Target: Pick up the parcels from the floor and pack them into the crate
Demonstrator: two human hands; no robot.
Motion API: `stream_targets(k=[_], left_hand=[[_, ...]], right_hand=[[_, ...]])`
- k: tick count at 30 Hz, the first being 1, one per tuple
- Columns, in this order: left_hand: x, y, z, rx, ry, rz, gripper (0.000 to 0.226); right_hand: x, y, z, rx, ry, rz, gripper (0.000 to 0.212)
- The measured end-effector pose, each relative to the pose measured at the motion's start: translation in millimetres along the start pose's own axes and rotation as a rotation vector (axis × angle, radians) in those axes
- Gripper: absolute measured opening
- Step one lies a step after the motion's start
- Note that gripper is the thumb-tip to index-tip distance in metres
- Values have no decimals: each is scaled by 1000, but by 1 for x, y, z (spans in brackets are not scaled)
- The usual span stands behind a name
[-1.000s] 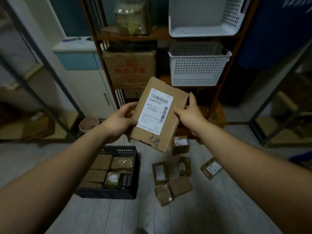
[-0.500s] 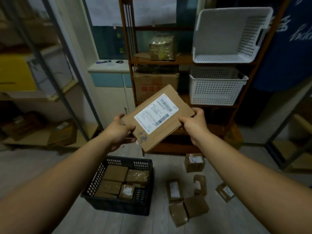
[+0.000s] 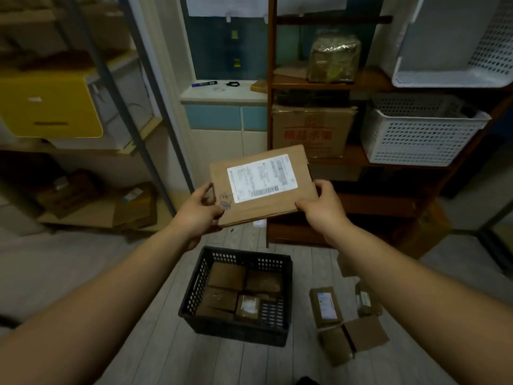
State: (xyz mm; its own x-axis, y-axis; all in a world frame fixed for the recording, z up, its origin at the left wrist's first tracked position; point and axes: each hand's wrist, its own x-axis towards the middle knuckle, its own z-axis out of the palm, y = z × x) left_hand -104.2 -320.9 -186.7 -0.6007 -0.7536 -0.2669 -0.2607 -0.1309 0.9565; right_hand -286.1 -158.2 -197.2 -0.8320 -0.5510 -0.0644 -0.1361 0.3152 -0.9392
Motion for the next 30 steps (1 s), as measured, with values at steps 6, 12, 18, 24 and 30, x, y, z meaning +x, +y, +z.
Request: stream_targets(k=[6, 12, 18, 24, 30], left_hand=[[55, 0, -25, 57, 65, 16, 70], [110, 19, -54, 102, 164, 42, 60], [156, 20, -71, 129, 201, 18, 56], [202, 7, -79, 217, 80, 25, 65], [251, -18, -104, 404, -53, 43, 73]], right_hand=[[47, 9, 44, -127, -119, 30, 64], [112, -3, 92, -67, -257, -8, 68], [152, -11, 123, -38, -275, -51, 66], [173, -1, 141, -186, -195, -57, 73], [178, 11, 180, -234, -103, 23, 75]])
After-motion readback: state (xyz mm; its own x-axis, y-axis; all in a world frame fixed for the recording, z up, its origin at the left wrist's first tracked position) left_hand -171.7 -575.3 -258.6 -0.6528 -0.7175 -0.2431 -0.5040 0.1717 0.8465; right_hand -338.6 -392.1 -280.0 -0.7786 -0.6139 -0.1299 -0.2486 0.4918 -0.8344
